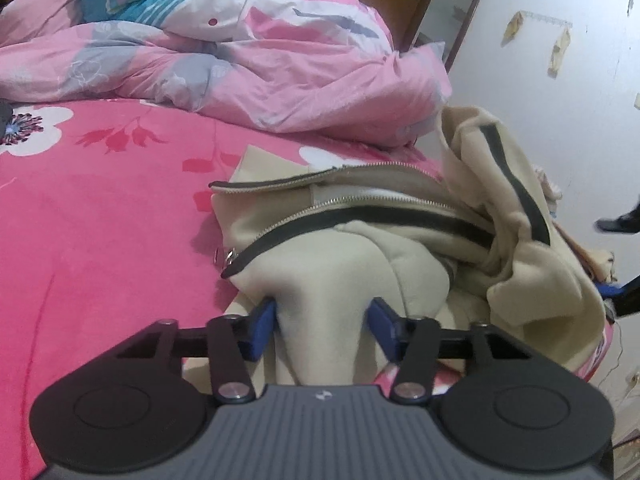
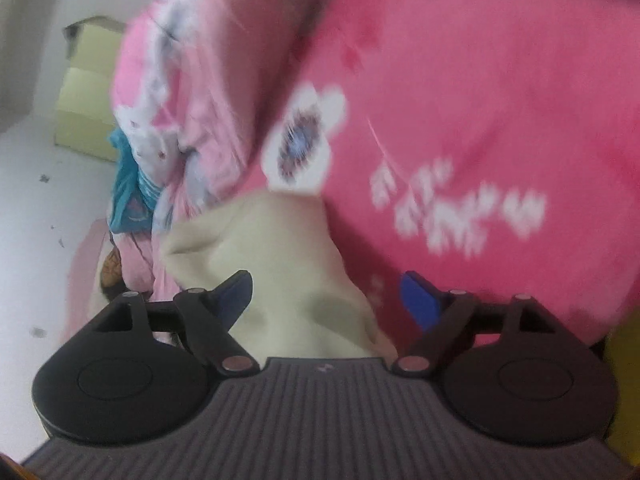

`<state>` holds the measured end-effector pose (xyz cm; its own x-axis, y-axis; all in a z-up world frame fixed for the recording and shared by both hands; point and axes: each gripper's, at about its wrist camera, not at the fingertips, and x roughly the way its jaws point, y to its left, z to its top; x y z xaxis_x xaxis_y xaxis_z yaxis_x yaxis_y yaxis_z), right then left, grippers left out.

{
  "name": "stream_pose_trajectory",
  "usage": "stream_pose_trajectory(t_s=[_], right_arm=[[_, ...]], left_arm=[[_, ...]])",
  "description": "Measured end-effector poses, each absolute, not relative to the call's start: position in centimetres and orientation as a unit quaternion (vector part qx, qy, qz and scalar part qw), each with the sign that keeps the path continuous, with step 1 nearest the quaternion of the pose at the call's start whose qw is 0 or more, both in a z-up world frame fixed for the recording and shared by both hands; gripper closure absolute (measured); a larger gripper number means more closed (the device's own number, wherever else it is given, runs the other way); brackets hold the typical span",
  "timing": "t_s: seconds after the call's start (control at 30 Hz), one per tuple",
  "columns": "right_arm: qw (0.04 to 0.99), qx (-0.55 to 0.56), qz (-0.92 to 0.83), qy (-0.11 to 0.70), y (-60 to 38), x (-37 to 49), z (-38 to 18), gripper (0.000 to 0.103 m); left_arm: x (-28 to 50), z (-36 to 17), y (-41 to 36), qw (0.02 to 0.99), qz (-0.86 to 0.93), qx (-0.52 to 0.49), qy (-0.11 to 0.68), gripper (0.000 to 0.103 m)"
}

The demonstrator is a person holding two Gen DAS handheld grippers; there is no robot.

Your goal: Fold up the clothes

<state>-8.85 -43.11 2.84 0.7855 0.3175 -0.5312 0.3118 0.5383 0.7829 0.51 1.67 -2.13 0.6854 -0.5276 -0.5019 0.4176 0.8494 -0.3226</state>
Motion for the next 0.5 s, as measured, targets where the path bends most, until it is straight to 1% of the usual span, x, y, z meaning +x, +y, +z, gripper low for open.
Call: stream_pose_trajectory(t_s=[0.03,0.07,0.1,0.2,0.27,0.37,0.43,0.5], right_arm=[[0.840,0.442,0.009,0.315,-41.7,-9.1,4.4,0.021],[0.864,0.402,0.017,0.302,-40.2,-9.2,5.8,0.021],[0.884,0.363,0.032,0.294,-38.6,-9.3,6.5,0.021],[0.927,0.235,0.064,0.284,-31.5,-7.8,7.5,0.022],[0.945,0.155,0.078,0.278,-27.0,-6.6,7.2,0.022],[0.950,0.082,0.079,0.291,-23.2,-5.1,5.3,0.022],[0.953,0.032,0.064,0.296,-22.2,-5.0,4.0,0.026],[0.956,0.007,0.048,0.289,-22.8,-5.5,3.4,0.070]], left_arm=[[0.7,-2.3,1.6,0.913,-0.259,-0.093,0.300,0.060],[0.8,-2.5,1.5,0.913,-0.260,-0.094,0.300,0.065],[1.0,-2.6,1.3,0.913,-0.261,-0.096,0.299,0.072],[1.1,-2.4,1.1,0.915,-0.261,-0.098,0.292,0.081],[1.2,-2.0,1.0,0.917,-0.259,-0.100,0.287,0.084],[1.4,-1.1,0.8,0.922,-0.253,-0.100,0.275,0.086],[1.5,-0.2,0.7,0.927,-0.250,-0.100,0.263,0.088],[1.7,0.5,0.9,0.931,-0.243,-0.103,0.252,0.089]])
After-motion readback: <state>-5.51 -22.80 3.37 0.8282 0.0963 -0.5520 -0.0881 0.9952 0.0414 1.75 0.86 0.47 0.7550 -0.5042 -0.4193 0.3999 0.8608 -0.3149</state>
